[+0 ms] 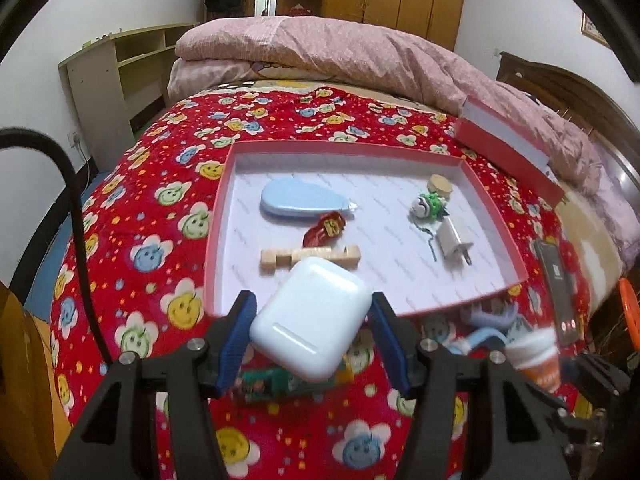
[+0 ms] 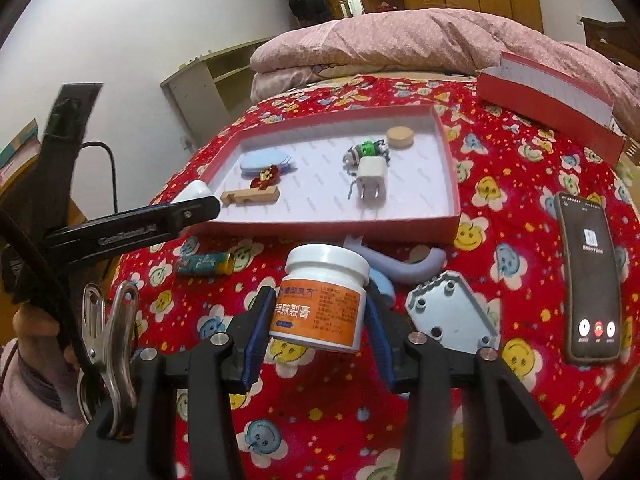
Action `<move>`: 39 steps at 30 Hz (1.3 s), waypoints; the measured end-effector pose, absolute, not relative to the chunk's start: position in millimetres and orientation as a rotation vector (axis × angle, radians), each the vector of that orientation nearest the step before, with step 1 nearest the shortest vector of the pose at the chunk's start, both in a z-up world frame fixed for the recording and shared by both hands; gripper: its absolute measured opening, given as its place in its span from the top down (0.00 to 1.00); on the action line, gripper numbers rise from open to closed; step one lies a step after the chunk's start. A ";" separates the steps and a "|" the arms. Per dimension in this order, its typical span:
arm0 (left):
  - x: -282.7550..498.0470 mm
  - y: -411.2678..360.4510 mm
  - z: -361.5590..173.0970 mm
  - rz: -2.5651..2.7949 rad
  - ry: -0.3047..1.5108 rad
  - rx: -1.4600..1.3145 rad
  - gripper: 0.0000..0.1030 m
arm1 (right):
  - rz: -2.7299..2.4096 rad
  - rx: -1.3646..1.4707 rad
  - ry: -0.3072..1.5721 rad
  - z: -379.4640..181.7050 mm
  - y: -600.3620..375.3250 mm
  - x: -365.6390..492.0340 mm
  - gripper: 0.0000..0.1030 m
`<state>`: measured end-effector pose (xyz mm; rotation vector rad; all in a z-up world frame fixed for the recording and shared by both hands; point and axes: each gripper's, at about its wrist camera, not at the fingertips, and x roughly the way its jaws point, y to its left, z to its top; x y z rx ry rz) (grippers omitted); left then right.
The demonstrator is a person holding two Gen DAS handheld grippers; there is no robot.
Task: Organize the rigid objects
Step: 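Carry the earbud case and jar over the tray with both tools, then lower the case and jar into the tray and open both tools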
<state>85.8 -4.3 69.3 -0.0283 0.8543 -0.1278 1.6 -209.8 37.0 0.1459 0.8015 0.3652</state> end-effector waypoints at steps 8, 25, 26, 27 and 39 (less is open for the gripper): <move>113.8 -6.2 61.0 -0.114 0.869 -0.035 0.41 | 0.312 0.119 0.773 49.4 -218.3 30.5 0.56; 155.1 -10.4 47.3 -0.101 0.890 -0.014 0.41 | 0.217 0.005 0.756 54.2 -214.6 105.7 0.56; 157.1 -10.5 47.0 -0.100 0.890 -0.012 0.41 | 0.217 0.004 0.755 53.4 -213.6 107.6 0.56; 158.6 -10.7 46.9 -0.099 0.891 -0.013 0.41 | 0.216 0.002 0.754 52.5 -213.0 109.4 0.56; 174.3 -18.0 38.4 -0.090 0.906 0.015 0.42 | 0.181 -0.001 0.754 38.6 -212.8 131.7 0.57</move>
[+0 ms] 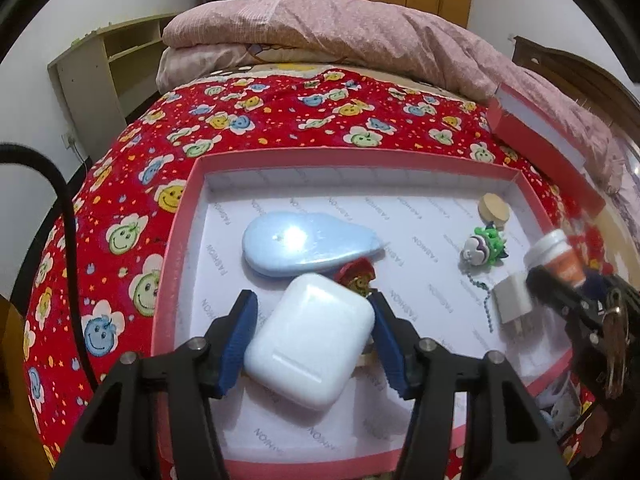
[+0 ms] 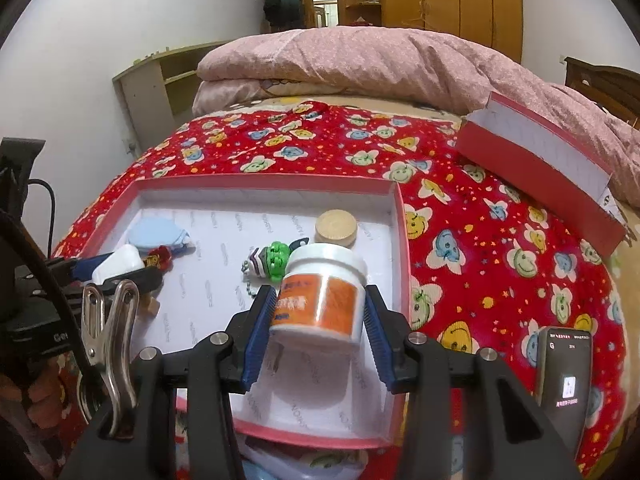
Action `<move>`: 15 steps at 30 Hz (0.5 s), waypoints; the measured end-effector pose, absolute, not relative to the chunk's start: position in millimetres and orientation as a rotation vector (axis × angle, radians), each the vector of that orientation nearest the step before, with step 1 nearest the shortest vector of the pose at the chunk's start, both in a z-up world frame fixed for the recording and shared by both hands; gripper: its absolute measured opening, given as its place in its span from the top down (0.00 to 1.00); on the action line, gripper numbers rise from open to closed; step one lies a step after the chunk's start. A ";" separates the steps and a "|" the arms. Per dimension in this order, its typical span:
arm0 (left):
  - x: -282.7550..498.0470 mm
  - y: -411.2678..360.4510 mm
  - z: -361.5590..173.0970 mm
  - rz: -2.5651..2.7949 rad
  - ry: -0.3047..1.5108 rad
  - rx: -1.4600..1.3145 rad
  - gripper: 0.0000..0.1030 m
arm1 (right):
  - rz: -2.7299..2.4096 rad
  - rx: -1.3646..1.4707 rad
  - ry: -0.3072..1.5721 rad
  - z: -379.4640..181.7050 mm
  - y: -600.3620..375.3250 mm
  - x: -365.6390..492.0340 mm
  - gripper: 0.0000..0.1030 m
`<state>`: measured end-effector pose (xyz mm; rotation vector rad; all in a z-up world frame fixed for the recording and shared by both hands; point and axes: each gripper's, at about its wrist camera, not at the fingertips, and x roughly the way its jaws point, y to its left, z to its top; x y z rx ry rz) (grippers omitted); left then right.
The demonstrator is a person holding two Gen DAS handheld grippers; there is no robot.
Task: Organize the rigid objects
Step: 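Lower the case and jar into the tray and open both tools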
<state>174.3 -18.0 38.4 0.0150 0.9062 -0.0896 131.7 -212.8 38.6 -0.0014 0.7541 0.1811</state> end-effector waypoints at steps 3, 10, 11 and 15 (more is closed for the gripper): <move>174.1 -19.3 38.2 -0.084 0.901 0.027 0.42 | 0.165 -0.009 0.742 38.6 -213.5 133.6 0.57; 174.0 -22.6 37.1 -0.077 0.892 0.050 0.41 | 0.168 -0.005 0.729 37.5 -214.5 133.6 0.57; 174.0 -22.7 37.2 -0.077 0.892 0.050 0.41 | 0.168 -0.006 0.729 37.5 -214.4 133.6 0.57; 174.2 -22.7 36.9 -0.081 0.898 0.045 0.33 | 0.167 0.003 0.729 37.6 -213.6 133.3 0.57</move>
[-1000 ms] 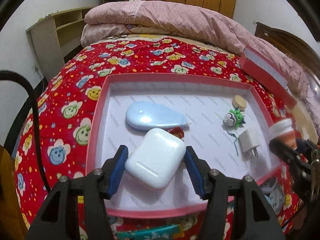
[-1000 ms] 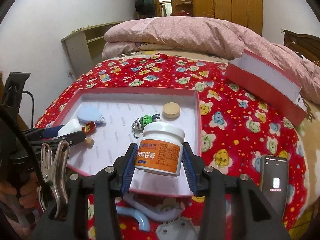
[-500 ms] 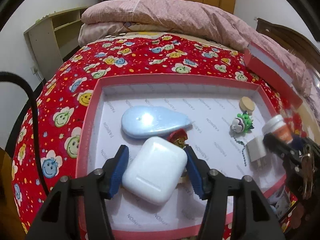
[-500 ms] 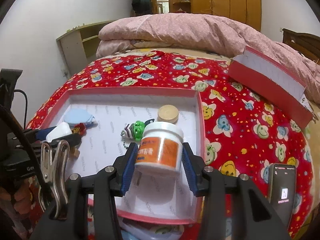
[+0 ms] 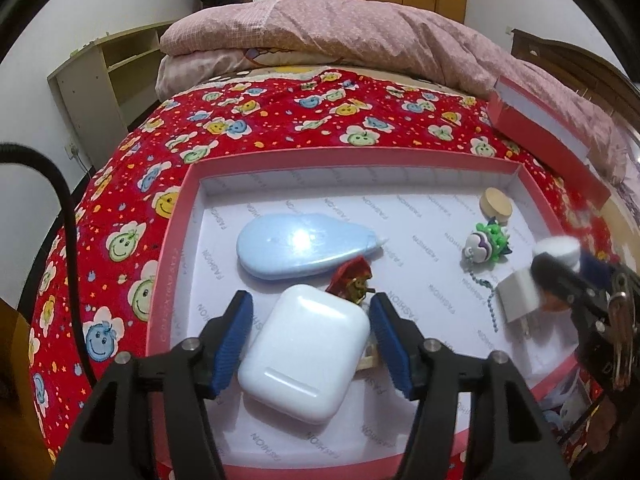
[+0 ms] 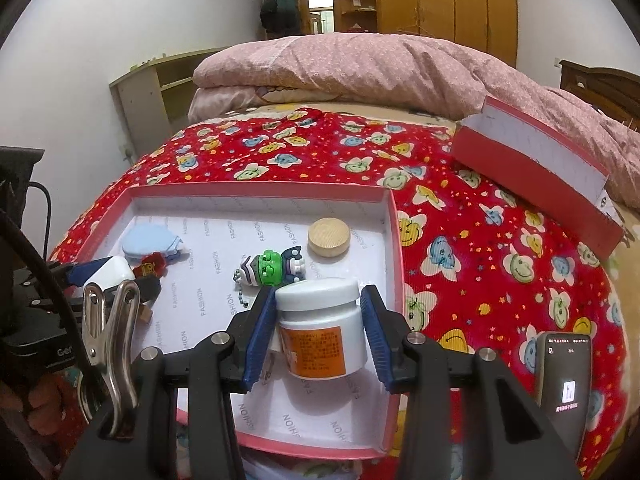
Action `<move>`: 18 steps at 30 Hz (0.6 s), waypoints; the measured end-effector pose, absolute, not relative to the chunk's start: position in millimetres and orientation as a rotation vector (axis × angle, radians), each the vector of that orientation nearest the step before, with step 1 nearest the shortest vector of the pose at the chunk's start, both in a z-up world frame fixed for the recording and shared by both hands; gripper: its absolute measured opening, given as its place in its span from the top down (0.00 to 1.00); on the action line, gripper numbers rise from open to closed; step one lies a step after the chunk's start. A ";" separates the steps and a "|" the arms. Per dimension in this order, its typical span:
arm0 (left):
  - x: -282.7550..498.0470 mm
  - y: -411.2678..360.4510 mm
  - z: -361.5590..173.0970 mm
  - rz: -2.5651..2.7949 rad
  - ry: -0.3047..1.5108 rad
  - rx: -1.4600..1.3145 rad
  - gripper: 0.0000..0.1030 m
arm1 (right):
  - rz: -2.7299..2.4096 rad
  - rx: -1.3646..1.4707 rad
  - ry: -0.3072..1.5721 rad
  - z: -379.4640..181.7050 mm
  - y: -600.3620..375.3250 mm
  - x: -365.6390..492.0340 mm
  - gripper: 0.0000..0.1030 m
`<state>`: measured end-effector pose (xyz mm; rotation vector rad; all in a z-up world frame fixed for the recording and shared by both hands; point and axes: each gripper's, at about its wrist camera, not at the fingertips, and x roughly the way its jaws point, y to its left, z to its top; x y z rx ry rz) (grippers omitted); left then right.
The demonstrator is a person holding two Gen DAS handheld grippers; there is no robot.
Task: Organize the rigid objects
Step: 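Lower the case and jar into the tray and open both tools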
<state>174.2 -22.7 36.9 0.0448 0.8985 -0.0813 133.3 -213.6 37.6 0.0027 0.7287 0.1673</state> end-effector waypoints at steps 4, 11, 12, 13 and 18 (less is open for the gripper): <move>174.1 -20.5 38.3 -0.081 0.902 0.030 0.29 | 0.175 0.018 0.735 37.4 -214.0 133.7 0.52; 167.1 -18.4 47.6 -0.064 0.880 0.034 0.25 | 0.187 0.019 0.735 36.8 -213.0 131.7 0.48; 166.2 -18.2 48.6 -0.062 0.878 0.036 0.25 | 0.189 0.015 0.734 37.1 -212.3 131.3 0.48; 164.7 -18.0 50.0 -0.061 0.876 0.038 0.25 | 0.192 0.011 0.733 37.9 -211.2 130.7 0.48; 157.5 -18.3 57.4 -0.064 0.864 0.047 0.25 | 0.209 0.007 0.711 44.9 -207.6 123.0 0.45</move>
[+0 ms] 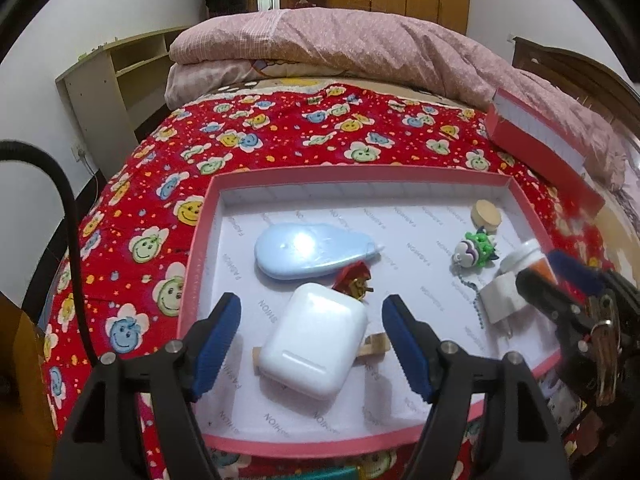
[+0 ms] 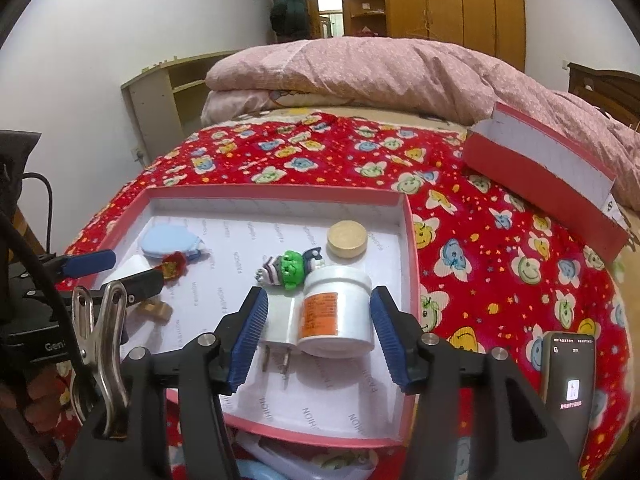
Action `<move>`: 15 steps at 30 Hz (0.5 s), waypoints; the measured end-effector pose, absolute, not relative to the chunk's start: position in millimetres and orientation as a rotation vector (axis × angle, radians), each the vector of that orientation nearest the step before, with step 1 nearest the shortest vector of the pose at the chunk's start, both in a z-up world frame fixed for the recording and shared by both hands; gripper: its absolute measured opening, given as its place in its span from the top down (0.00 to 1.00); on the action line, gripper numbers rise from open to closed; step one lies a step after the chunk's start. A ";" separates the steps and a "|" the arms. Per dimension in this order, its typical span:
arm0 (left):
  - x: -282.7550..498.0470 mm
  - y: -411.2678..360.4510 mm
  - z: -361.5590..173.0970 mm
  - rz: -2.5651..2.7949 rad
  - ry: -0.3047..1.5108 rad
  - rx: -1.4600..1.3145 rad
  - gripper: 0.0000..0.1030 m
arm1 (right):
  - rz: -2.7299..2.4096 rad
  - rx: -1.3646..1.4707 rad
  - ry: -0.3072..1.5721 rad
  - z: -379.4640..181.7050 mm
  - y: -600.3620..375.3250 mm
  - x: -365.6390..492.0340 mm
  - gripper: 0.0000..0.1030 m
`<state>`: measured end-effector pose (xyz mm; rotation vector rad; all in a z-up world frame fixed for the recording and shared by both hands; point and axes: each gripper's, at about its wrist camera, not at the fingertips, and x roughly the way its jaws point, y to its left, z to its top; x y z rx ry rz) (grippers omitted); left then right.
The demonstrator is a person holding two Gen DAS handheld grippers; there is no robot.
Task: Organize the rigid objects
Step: 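Lower the case and jar into the tray and open both tools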
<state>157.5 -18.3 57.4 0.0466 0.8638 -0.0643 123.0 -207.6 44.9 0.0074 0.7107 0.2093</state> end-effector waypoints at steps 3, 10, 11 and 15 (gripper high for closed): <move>151.0 -18.4 63.3 -0.062 0.849 0.057 0.25 | 0.216 0.007 0.700 50.6 -206.7 117.7 0.42; 129.6 -14.1 77.3 -0.064 0.830 0.055 0.25 | 0.226 0.019 0.687 61.8 -208.1 100.9 0.42; 125.2 -12.7 78.6 -0.061 0.828 0.056 0.25 | 0.228 0.022 0.685 63.4 -208.7 98.2 0.42; 109.2 -6.0 80.5 -0.054 0.831 0.044 0.25 | 0.236 0.031 0.684 65.3 -210.2 84.7 0.42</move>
